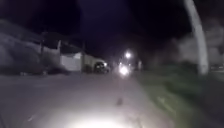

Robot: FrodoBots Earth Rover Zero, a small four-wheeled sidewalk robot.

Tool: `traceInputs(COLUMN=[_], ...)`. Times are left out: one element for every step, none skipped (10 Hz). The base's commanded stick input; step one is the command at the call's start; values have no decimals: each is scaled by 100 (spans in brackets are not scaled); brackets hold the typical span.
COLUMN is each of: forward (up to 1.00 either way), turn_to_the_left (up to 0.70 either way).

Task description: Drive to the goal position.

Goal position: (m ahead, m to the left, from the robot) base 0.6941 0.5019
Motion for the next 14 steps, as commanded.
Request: traceInputs(forward=[70, 70, 70, 70, 70, 70, 70, 70, 70, 70, 70, 70, 70, 70], turn_to_the_left=[0, 0, 0, 0, 0, 0, 0, 0, 0, 0, 0, 0, 0, 0])
